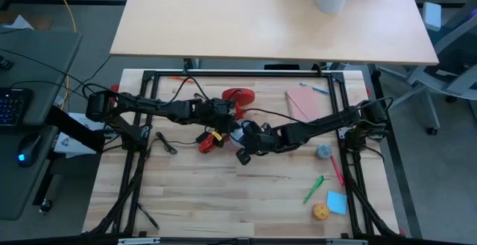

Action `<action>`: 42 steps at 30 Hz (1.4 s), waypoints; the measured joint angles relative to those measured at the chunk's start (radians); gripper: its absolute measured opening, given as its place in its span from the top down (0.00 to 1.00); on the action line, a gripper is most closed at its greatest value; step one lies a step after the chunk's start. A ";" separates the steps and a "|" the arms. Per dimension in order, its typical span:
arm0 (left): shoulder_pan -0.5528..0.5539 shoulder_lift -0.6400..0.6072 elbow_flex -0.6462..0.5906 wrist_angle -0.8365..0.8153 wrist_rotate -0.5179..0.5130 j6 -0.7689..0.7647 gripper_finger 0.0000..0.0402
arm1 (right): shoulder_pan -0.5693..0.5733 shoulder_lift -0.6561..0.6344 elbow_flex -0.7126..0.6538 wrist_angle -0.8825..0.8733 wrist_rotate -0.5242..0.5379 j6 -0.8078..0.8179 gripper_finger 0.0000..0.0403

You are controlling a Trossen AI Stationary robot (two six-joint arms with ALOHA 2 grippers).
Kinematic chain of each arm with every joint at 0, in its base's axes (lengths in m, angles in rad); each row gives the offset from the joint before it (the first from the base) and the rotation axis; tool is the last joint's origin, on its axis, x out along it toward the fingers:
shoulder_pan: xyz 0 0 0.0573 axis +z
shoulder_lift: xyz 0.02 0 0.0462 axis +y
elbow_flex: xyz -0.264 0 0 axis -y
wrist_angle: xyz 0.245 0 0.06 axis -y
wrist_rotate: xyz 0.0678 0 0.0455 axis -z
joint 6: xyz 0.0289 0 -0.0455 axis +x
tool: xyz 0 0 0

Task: Screw lightbulb
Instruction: Remove the lightbulb from the lamp

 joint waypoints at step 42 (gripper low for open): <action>0.005 -0.038 -0.002 0.025 -0.057 0.002 1.00 | 0.040 -0.080 -0.003 0.127 -0.012 -0.110 1.00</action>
